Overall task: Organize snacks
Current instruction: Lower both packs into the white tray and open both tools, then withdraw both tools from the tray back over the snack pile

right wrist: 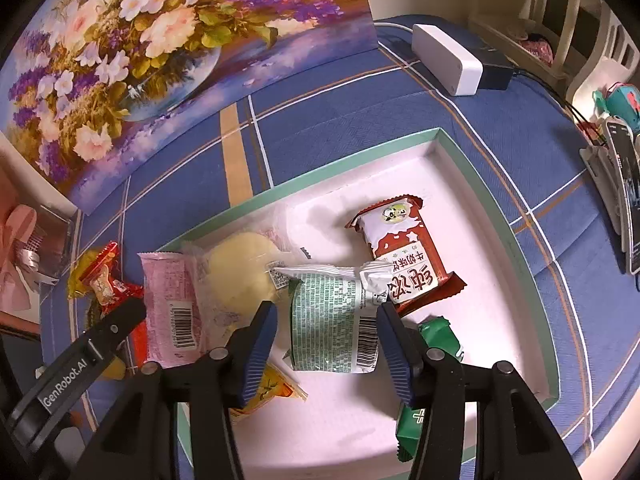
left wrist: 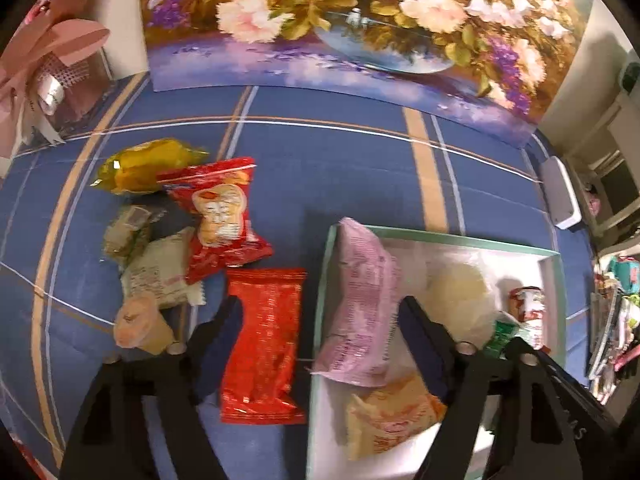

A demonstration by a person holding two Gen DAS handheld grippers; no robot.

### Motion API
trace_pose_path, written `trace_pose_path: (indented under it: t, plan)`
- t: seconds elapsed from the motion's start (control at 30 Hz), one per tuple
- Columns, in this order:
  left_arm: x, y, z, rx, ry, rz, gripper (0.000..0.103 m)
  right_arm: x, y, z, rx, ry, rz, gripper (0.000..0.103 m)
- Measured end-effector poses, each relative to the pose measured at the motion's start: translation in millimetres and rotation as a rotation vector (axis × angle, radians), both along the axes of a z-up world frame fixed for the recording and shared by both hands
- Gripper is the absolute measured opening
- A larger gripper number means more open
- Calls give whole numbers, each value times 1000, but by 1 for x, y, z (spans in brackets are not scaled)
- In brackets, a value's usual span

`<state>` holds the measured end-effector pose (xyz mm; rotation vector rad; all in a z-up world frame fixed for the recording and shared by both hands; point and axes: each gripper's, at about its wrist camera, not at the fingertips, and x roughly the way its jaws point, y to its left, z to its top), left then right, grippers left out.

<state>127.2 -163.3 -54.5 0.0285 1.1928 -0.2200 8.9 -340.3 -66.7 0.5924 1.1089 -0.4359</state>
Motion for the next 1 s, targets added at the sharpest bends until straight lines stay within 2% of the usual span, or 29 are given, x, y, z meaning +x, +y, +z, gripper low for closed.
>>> trace_pose_path:
  t: [0.07, 0.27, 0.43, 0.67, 0.8, 1.0]
  plan:
    - [0, 3, 0, 32, -17, 10, 91, 2, 2, 0, -14, 8, 2, 65]
    - [1, 11, 1, 82, -56, 26, 92, 4, 5, 0, -27, 21, 14, 70]
    - [0, 15, 2, 91, -71, 30, 92, 6, 8, 3, -49, 17, 18, 82]
    - [1, 27, 7, 90, -79, 52, 92, 9, 15, 6, -72, 18, 34, 89]
    - [1, 37, 11, 95, -86, 59, 92, 11, 21, 9, -80, 9, 43, 101]
    - [-1, 63, 13, 109, -98, 89, 92, 17, 34, 14, -101, 9, 74, 101]
